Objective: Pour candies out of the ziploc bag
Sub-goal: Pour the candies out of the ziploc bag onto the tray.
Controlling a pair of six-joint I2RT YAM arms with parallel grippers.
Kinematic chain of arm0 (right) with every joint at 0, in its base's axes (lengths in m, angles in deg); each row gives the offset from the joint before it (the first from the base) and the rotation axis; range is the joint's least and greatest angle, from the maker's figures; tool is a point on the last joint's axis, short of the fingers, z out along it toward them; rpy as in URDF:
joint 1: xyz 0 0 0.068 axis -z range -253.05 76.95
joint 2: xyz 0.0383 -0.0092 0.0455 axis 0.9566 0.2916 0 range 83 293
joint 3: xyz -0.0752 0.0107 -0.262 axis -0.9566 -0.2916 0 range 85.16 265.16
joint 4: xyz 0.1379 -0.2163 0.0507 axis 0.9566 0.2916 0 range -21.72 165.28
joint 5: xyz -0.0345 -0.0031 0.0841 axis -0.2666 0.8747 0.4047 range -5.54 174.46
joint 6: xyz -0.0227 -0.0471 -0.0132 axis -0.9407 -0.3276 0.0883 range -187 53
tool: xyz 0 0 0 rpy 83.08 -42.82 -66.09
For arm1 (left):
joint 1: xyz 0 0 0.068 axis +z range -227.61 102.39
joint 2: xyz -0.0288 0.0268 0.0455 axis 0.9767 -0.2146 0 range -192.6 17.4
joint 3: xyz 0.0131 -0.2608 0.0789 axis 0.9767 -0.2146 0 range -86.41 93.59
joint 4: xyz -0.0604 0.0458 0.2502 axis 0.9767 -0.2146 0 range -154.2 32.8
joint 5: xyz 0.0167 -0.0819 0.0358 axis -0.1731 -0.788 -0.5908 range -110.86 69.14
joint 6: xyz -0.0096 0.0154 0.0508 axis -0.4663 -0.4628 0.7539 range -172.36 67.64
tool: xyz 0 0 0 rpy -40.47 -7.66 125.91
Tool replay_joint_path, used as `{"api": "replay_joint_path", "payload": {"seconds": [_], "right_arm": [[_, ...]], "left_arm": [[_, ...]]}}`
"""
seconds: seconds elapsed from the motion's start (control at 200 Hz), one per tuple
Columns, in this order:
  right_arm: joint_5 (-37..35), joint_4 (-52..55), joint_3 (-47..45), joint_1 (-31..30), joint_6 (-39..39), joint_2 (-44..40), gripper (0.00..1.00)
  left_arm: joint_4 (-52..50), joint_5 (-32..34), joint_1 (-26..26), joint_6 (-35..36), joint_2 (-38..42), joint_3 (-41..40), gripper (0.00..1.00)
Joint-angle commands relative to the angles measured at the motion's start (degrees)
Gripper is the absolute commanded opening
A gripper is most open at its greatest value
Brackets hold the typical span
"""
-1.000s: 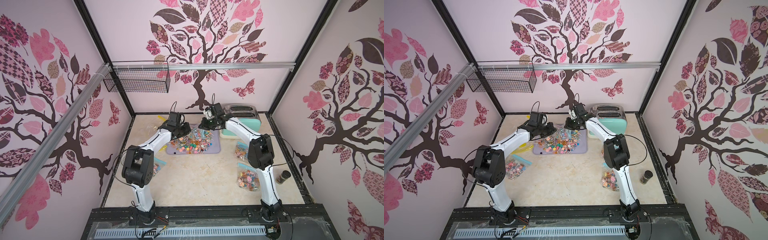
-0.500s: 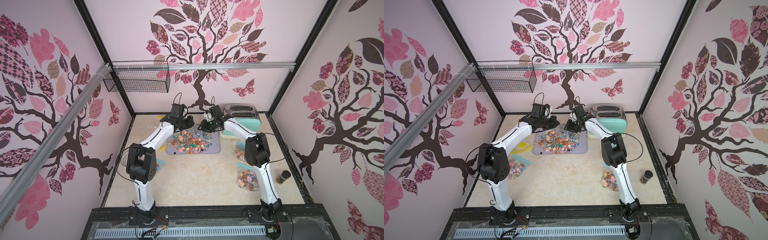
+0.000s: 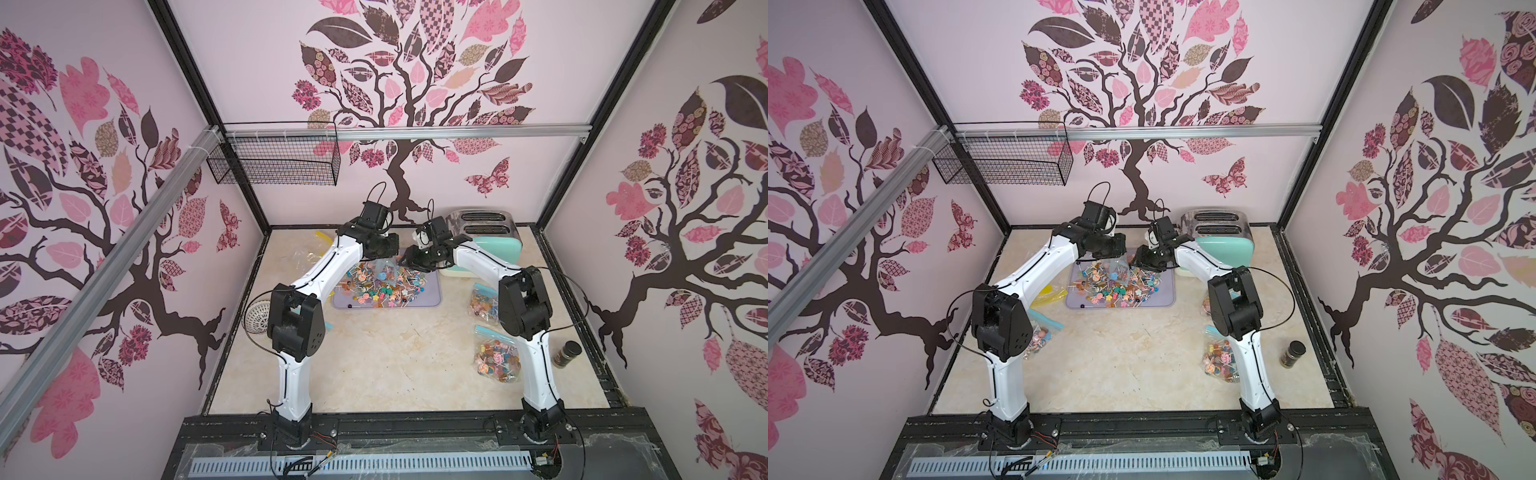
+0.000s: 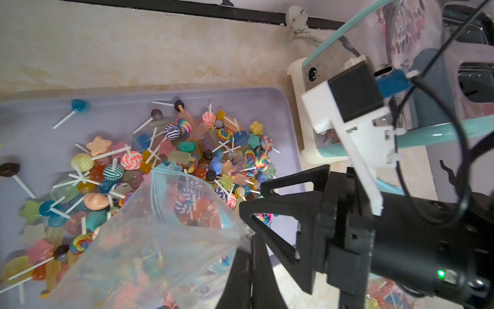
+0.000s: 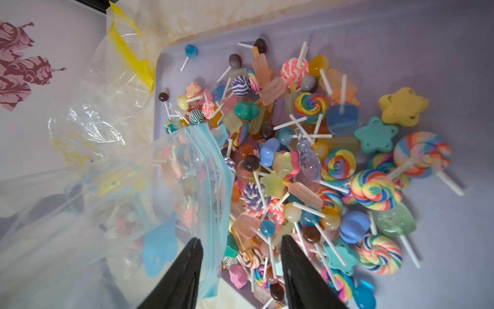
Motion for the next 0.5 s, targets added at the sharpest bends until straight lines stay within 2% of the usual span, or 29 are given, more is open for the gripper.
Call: {"api": "replay_joint_path", "payload": {"seconds": [0.0, 0.265, 0.4, 0.495], "right_arm": [[-0.53, -1.18, -1.88, 0.24, -0.36, -3.82, 0.53], [-0.08, -3.17, -10.28, 0.29, -4.27, -12.02, 0.57], [0.37, -4.14, -16.08, 0.27, -6.15, -17.51, 0.57], [-0.49, -3.61, -20.38, 0.23, -7.46, -21.65, 0.57]], "left_arm": [[-2.94, 2.85, -0.51, 1.74, 0.49, 1.99, 0.0], [-1.04, 4.41, -0.51, 1.94, 7.71, -0.4, 0.0], [0.21, 1.15, -0.6, 0.98, 13.07, -3.75, 0.0], [0.82, -1.33, -0.6, -0.51, 17.7, -8.91, 0.0]]}}
